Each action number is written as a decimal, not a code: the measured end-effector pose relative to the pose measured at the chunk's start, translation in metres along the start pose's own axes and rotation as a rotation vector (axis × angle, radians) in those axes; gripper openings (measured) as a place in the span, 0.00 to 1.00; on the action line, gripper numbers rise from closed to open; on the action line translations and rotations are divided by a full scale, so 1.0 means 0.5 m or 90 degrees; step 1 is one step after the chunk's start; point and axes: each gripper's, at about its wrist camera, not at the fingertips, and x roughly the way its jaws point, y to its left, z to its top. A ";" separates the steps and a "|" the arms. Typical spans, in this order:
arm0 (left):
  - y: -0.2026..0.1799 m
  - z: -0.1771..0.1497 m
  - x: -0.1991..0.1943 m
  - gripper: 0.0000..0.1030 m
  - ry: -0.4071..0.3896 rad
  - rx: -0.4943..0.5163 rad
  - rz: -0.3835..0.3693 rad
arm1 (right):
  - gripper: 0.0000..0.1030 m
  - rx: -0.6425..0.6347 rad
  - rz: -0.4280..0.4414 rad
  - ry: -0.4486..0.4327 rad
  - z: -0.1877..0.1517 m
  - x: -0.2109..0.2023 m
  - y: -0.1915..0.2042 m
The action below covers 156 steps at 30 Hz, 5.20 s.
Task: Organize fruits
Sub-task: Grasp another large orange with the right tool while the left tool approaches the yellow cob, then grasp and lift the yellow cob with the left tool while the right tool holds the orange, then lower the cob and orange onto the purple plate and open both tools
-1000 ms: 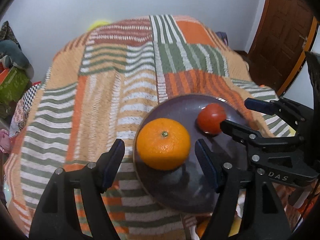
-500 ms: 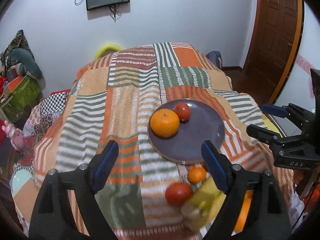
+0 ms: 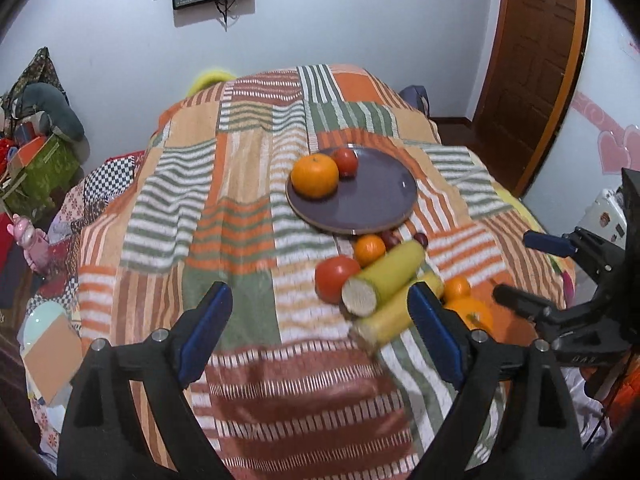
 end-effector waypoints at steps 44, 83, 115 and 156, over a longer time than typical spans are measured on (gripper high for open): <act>-0.127 -0.094 0.185 0.43 0.177 0.071 -0.111 | 0.61 0.146 -0.020 0.028 -0.079 -0.020 -0.127; -0.199 -0.056 0.228 0.35 0.184 0.084 -0.111 | 0.61 0.175 -0.013 0.030 -0.071 0.001 -0.185; -0.085 0.172 0.260 0.35 0.053 0.041 -0.075 | 0.61 0.084 -0.009 -0.068 0.160 0.094 -0.179; -0.053 0.205 0.442 0.35 0.117 0.098 -0.103 | 0.62 -0.009 -0.010 0.059 0.256 0.365 -0.174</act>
